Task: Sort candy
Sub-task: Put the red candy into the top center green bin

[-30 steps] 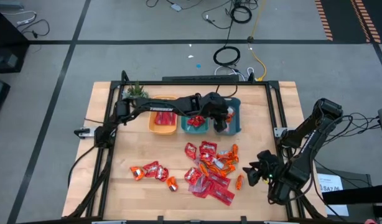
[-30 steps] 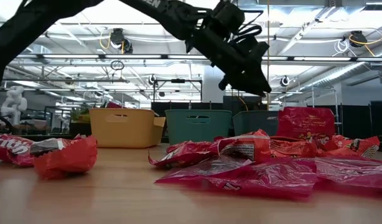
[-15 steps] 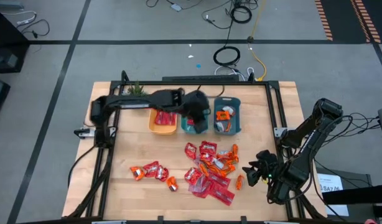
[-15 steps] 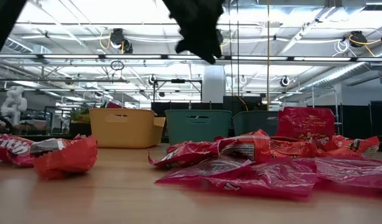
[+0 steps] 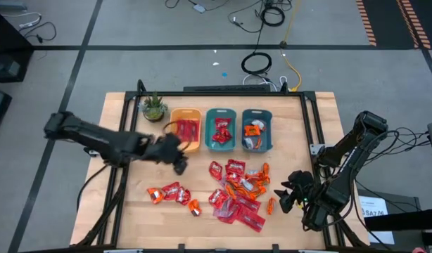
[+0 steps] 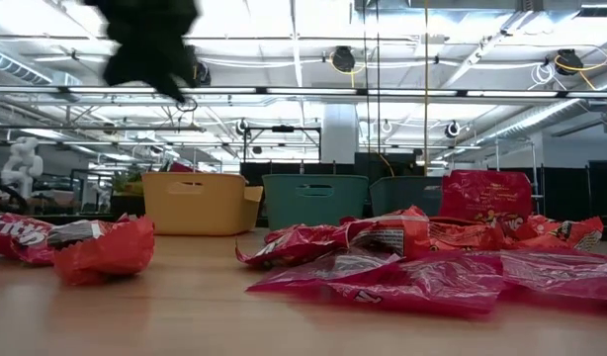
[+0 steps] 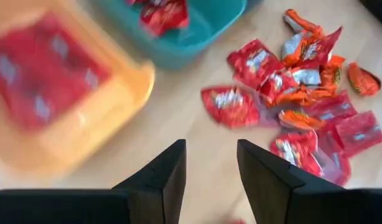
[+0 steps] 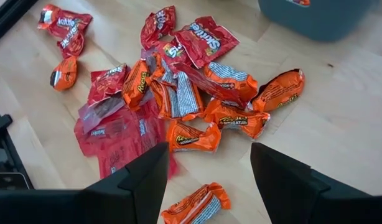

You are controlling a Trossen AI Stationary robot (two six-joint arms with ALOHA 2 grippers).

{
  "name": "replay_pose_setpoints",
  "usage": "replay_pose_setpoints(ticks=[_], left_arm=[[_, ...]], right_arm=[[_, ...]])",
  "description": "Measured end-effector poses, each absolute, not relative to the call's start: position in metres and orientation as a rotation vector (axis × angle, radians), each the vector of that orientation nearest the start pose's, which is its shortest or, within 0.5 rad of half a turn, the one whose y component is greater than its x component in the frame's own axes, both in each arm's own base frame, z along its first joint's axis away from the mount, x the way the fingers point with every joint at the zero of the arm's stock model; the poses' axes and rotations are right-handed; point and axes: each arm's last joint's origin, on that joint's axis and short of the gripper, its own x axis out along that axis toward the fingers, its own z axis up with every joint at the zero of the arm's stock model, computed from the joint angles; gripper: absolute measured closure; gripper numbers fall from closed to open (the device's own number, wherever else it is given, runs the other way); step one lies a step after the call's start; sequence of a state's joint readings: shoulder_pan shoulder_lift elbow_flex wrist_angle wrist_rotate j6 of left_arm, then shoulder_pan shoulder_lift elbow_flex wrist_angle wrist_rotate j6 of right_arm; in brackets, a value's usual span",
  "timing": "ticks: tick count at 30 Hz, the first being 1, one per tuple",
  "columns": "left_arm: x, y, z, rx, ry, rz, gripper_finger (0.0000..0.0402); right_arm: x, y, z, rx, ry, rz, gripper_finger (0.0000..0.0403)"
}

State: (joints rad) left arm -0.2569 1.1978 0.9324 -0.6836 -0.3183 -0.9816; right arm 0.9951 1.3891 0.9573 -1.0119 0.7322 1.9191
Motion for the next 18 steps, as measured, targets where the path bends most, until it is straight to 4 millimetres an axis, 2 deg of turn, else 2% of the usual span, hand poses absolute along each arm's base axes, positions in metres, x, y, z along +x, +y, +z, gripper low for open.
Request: replay_pose_setpoints(ticks=[3,7,11,18], left_arm=[[0.198,-0.066,0.253,-0.731,0.778,0.516,0.0249],[0.181,-0.083,0.239,-0.780,0.809,0.513,0.0249],[0.181,-0.095,0.229,-0.729,0.858,0.499,0.0249],[0.192,-0.111,0.208,-0.562,0.940,0.462,0.0249]], right_arm=[[0.142,0.183,0.227,0.660,0.697,-0.616,0.0186],[0.142,0.184,0.227,0.630,0.706,-0.602,0.0186],[0.142,0.184,0.227,0.613,0.711,-0.595,0.0186],[0.142,0.183,0.227,0.604,0.713,-0.593,0.0186]])
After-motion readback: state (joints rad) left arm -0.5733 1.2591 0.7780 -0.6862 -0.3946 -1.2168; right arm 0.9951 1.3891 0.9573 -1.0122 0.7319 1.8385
